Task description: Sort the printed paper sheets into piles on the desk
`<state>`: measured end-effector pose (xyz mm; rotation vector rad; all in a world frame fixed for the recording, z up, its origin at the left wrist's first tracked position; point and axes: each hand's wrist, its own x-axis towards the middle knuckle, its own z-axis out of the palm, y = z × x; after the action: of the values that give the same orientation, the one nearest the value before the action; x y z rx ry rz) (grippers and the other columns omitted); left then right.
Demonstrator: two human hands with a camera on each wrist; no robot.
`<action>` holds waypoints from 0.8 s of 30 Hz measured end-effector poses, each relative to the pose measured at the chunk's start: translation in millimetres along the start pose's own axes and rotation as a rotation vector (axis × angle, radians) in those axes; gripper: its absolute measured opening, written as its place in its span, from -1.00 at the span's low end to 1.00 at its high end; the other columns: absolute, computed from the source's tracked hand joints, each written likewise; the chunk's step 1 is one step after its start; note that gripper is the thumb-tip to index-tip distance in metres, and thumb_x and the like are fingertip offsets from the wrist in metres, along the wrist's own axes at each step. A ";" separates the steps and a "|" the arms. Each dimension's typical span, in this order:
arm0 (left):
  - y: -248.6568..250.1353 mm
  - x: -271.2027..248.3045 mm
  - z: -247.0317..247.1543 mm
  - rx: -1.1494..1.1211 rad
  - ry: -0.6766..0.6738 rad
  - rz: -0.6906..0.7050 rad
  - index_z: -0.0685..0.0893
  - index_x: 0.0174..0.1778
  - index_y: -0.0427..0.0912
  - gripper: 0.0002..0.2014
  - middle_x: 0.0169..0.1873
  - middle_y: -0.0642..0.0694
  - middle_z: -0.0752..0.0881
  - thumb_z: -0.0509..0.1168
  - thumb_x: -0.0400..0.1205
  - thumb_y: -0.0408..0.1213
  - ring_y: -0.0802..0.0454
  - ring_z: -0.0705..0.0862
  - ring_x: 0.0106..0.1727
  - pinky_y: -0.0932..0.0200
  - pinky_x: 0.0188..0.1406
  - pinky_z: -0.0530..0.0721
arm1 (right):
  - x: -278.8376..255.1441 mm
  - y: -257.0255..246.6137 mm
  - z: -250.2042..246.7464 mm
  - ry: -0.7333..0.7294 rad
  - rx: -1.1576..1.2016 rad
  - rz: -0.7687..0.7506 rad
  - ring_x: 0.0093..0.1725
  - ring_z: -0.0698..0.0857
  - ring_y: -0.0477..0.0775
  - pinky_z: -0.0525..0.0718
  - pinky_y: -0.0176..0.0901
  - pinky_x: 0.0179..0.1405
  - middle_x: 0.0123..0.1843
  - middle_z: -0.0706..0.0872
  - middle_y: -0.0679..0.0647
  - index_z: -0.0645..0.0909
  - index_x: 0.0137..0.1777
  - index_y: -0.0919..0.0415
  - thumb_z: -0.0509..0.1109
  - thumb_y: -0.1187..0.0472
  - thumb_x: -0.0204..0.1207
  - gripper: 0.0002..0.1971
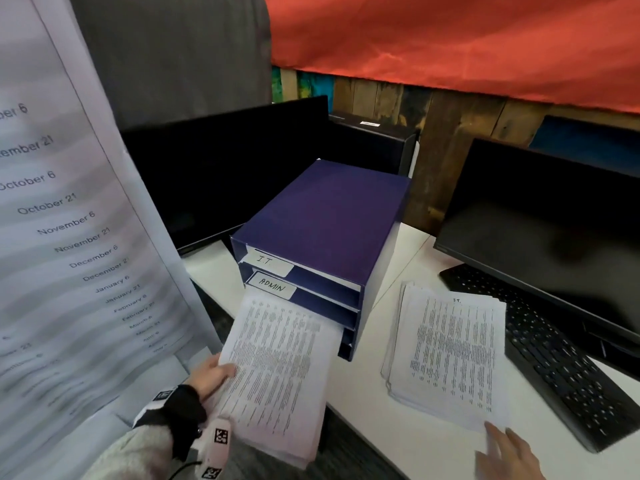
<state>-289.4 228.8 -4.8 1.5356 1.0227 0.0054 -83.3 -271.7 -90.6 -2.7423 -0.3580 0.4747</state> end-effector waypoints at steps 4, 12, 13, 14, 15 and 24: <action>30.9 13.8 19.6 0.061 -0.088 0.009 0.62 0.18 -0.23 -0.64 0.07 -0.22 0.76 0.22 0.49 -0.59 -0.15 0.72 0.08 0.07 0.08 0.63 | -2.4 -8.4 -4.9 0.105 0.115 0.006 0.20 0.61 0.36 0.19 -0.41 0.44 0.15 0.71 0.13 0.81 -0.12 0.25 -0.22 -0.47 0.42 -0.07; 106.9 89.2 41.0 0.163 0.148 0.145 0.61 0.14 -0.39 -0.71 0.05 -0.21 0.69 0.36 0.50 -0.53 -0.13 0.64 0.11 0.10 0.13 0.52 | 13.7 19.0 18.4 0.044 0.310 -0.050 0.43 0.15 -0.50 0.02 -0.56 0.43 0.35 0.48 -0.24 0.77 0.00 0.07 -0.23 -0.52 0.45 -0.12; 106.8 100.7 39.9 0.182 0.175 0.163 0.62 0.14 -0.41 -0.70 0.06 -0.19 0.70 0.41 0.49 -0.48 -0.13 0.65 0.13 0.06 0.18 0.52 | 11.0 13.8 14.9 0.068 0.322 -0.058 0.43 0.16 -0.51 0.02 -0.59 0.43 0.34 0.48 -0.23 0.76 0.05 0.08 -0.22 -0.53 0.45 -0.13; 101.9 111.3 36.9 0.188 0.192 0.158 0.64 0.12 -0.41 -0.69 0.05 -0.19 0.71 0.45 0.48 -0.43 -0.14 0.66 0.15 0.01 0.23 0.53 | 7.1 7.1 11.6 0.108 0.319 -0.061 0.42 0.18 -0.47 0.05 -0.57 0.43 0.32 0.52 -0.14 0.75 0.10 0.11 -0.19 -0.52 0.45 -0.13; 99.3 114.5 35.5 0.191 0.211 0.142 0.66 0.06 -0.39 -0.70 0.03 -0.21 0.74 0.47 0.46 -0.36 -0.18 0.68 0.15 -0.04 0.25 0.55 | 4.0 -1.4 7.9 0.154 0.313 -0.072 0.43 0.21 -0.42 0.08 -0.55 0.44 0.30 0.54 -0.09 0.74 0.11 0.16 -0.17 -0.49 0.46 -0.13; 96.5 39.8 21.9 -0.109 -0.130 -0.196 0.52 0.27 -0.49 -0.70 -0.14 -0.36 0.72 0.22 0.60 -0.58 -0.19 0.75 -0.35 0.05 -0.40 0.77 | -14.3 -40.9 -16.0 0.603 0.242 -0.145 0.17 0.58 0.37 0.33 -0.28 0.40 0.12 0.72 0.21 0.46 0.15 -0.14 0.10 -0.06 0.31 -0.61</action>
<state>-197.1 246.3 45.7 1.3147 1.0481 -0.1708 -98.1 -243.1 -57.4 -2.4457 -0.3109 -0.3270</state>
